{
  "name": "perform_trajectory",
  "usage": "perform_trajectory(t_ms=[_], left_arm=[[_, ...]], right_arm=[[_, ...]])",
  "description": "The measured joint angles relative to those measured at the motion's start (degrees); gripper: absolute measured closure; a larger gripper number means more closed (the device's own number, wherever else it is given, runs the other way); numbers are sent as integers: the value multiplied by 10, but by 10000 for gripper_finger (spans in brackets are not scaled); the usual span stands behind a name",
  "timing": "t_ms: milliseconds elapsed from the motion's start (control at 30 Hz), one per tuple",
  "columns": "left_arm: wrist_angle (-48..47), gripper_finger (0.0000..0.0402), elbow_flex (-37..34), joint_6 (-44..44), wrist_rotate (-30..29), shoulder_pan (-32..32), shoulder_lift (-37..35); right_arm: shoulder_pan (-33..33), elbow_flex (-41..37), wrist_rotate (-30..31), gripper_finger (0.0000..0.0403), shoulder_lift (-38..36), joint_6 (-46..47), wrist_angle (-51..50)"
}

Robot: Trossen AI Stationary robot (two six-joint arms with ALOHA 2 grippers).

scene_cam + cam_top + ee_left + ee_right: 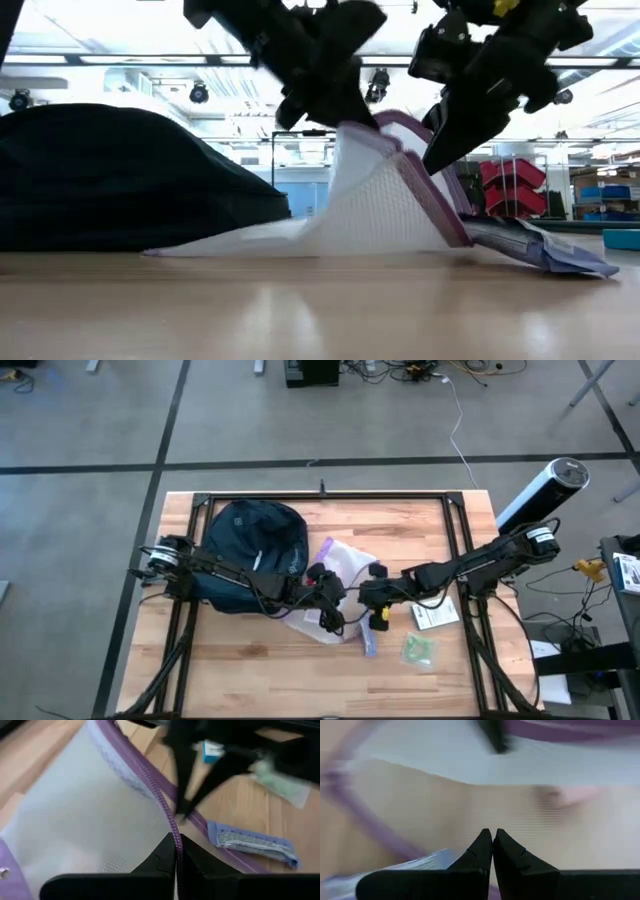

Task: Unpack backpack
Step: Remove the items from the transparent zip bag

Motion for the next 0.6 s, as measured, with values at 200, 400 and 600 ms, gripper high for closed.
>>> perform_trajectory(t_ms=[200, 400, 600], left_arm=[[-1, 402, 2, 12, 35, 1, 0], [-1, 394, -1, 5, 69, 1, 0], [-9, 316, 24, -7, 97, 0, -5]], right_arm=[[-4, 0, 99, 403, -8, 10, -61], [-7, 0, 116, 403, -22, 10, -143], [-7, 0, 115, 403, -28, 10, -142]])
